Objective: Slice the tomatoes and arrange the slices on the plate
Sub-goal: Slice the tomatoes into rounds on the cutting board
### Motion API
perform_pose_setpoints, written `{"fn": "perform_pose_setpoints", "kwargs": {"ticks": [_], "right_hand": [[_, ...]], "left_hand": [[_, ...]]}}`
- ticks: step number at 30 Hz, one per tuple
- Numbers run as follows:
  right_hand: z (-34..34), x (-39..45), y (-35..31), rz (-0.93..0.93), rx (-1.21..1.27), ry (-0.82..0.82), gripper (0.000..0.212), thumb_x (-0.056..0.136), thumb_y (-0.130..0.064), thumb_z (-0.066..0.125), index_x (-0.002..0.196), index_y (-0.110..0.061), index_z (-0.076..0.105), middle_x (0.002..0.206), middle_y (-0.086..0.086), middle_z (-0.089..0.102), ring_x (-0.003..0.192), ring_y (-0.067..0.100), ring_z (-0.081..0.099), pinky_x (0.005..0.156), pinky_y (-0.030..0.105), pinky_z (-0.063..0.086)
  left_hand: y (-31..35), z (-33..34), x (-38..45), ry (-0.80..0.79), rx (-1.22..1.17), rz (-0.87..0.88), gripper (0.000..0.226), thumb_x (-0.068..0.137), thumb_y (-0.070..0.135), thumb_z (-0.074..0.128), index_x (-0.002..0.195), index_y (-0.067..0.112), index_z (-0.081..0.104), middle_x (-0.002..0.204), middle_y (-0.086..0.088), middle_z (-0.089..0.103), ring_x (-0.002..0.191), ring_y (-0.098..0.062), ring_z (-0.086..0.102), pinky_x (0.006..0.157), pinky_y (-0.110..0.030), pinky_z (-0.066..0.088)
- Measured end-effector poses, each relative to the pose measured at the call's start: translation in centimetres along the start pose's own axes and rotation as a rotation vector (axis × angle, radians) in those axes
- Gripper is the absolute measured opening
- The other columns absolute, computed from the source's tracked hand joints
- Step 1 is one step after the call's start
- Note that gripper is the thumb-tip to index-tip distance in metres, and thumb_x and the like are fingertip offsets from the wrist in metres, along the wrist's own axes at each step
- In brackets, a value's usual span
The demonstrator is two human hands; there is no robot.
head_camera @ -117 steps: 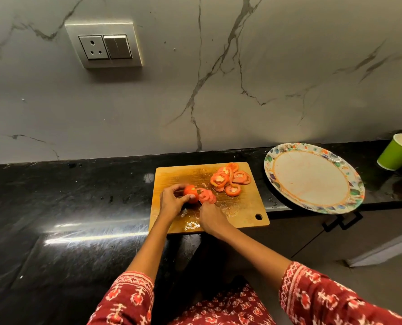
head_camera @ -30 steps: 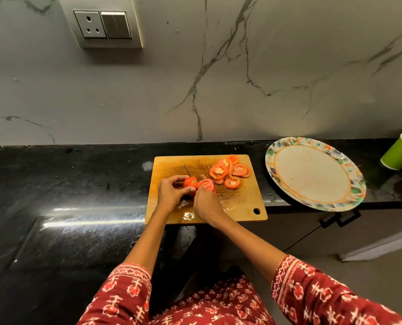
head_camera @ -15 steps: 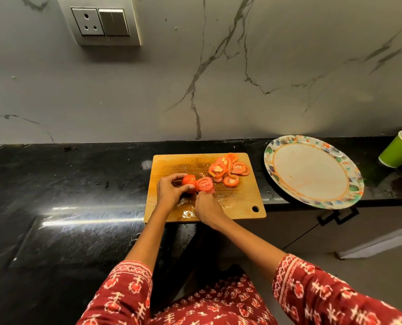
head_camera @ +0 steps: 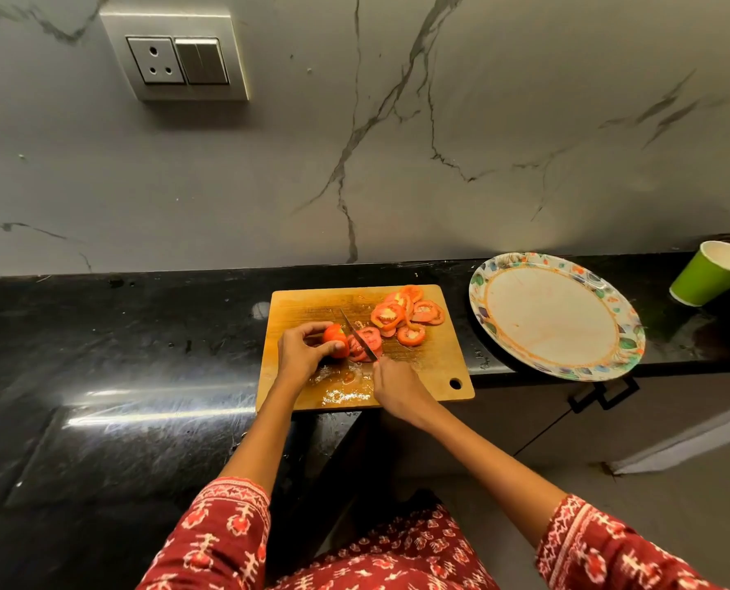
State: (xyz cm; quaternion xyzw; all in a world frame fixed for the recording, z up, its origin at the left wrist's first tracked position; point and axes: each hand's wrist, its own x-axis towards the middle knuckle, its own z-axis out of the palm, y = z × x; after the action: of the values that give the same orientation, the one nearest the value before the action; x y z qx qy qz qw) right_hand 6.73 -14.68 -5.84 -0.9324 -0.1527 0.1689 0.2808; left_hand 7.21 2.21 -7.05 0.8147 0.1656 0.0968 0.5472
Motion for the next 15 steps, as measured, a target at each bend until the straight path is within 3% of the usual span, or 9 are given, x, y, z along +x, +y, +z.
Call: {"fn": "perform_pose_setpoints", "kwargs": {"ticks": [15], "right_hand": [[1.3,-0.8,-1.7,-0.029,0.039,0.073,0.029,0.099,-0.018,0.03,0.099,0.001,0.052,0.094,0.024,0.062,0.087,0.038,0.059,0.065,0.034,0.037]], "left_hand": [[0.1,0.0,-0.6,0.014,0.0,0.012,0.041,0.068,0.008,0.078,0.107,0.004,0.066,0.113,-0.012,0.064,0.102,-0.019,0.058,0.084,-0.026,0.046]]}}
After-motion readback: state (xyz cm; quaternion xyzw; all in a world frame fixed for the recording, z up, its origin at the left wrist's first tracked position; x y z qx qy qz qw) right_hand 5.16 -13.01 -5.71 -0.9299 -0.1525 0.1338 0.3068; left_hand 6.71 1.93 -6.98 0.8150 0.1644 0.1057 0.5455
